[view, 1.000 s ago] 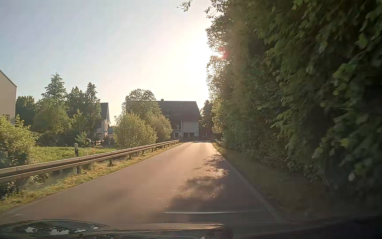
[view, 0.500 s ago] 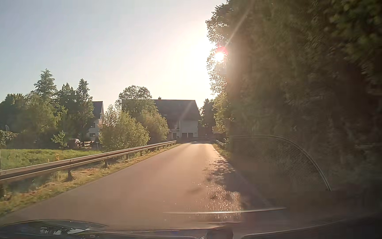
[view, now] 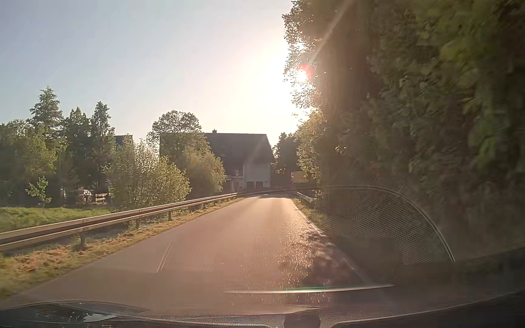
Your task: Follow the waypoints while adhering to traffic rules and regulations
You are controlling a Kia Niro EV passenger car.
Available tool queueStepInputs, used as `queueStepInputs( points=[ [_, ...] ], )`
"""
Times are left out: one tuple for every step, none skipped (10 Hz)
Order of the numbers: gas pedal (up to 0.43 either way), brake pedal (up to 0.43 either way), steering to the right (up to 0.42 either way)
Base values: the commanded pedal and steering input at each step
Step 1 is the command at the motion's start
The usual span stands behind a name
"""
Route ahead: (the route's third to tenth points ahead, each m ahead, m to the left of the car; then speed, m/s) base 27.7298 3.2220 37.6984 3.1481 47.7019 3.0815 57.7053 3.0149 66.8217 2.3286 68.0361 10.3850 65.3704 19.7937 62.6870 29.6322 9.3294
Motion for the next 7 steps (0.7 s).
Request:
queueStepInputs(
  points=[
    [0.047, 0.000, 0.004],
    [0.047, 0.000, 0.004],
    [0.047, 0.000, 0.003],
    [0.047, 0.000, 0.003],
    [0.047, 0.000, 0.003],
    [0.047, 0.000, 0.002],
    [0.047, 0.000, 0.001]
  ],
)
